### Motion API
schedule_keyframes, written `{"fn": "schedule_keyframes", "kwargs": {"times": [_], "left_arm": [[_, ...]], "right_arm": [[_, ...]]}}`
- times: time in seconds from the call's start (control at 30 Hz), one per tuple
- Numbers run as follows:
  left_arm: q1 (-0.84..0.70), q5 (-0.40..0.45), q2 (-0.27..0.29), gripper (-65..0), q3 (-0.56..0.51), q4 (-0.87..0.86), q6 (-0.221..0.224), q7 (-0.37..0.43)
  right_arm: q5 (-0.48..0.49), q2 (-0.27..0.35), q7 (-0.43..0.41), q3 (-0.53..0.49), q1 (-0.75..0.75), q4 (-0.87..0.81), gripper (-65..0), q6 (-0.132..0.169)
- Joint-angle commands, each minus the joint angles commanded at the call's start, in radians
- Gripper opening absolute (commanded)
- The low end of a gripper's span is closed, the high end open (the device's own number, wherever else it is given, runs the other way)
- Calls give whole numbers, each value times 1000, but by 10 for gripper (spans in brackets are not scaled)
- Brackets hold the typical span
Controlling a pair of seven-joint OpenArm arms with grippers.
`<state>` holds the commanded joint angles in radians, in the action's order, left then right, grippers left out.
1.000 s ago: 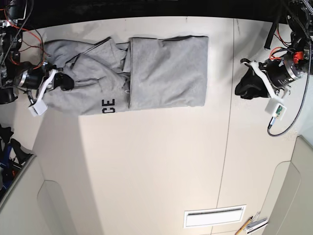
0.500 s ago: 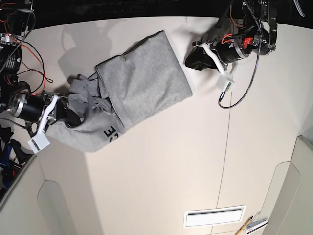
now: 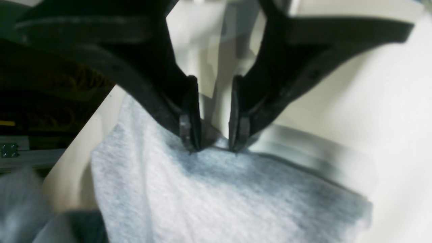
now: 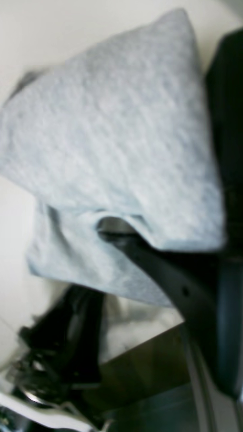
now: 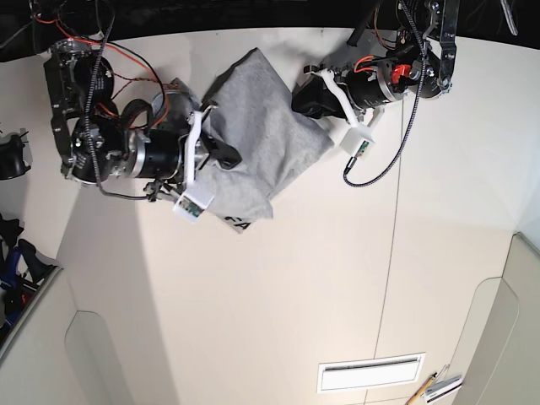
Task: Fold the T-shirt properly
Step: 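Lift the collar end with the right gripper and fold it over, then press and square the folded bundle with both grippers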
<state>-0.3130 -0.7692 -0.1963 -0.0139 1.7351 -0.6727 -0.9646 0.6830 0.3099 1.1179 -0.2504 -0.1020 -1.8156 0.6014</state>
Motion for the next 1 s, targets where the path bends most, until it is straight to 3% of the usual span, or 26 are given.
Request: {"fn": "schedule_keyframes", "kwargs": {"times": [0.07, 0.1, 0.33, 0.5, 0.73, 0.8, 0.93, 1.0], "left_arm": [[0, -1, 0, -489, 0, 0, 0, 1], [0, -1, 0, -489, 0, 0, 0, 1], [0, -56, -1, -489, 3, 0, 0, -11], [-1, -111, -1, -490, 84, 0, -19, -41], [-2, -185, -1, -490, 262, 20, -25, -95], [-9, -198, -1, -491, 299, 60, -25, -104], [-33, -255, -5, -491, 316, 193, -25, -137], [-51, -270, -3, -491, 314, 267, -25, -135]], "right_arm": [[-45, 0, -33, -87, 0, 0, -321, -21], [-82, -1, -89, -154, 0, 1, -241, -22], [-130, -93, -127, -317, -6, 2, -236, -22], [-130, -164, -127, -316, -19, 1, -236, -22], [-122, -209, -138, -253, -72, -1, -237, -22], [-127, -208, -160, -194, -100, 0, -279, -22], [-161, -208, -192, -49, -163, 8, -624, -23], [-189, -208, -201, 5, -197, 40, -650, -22]]}}
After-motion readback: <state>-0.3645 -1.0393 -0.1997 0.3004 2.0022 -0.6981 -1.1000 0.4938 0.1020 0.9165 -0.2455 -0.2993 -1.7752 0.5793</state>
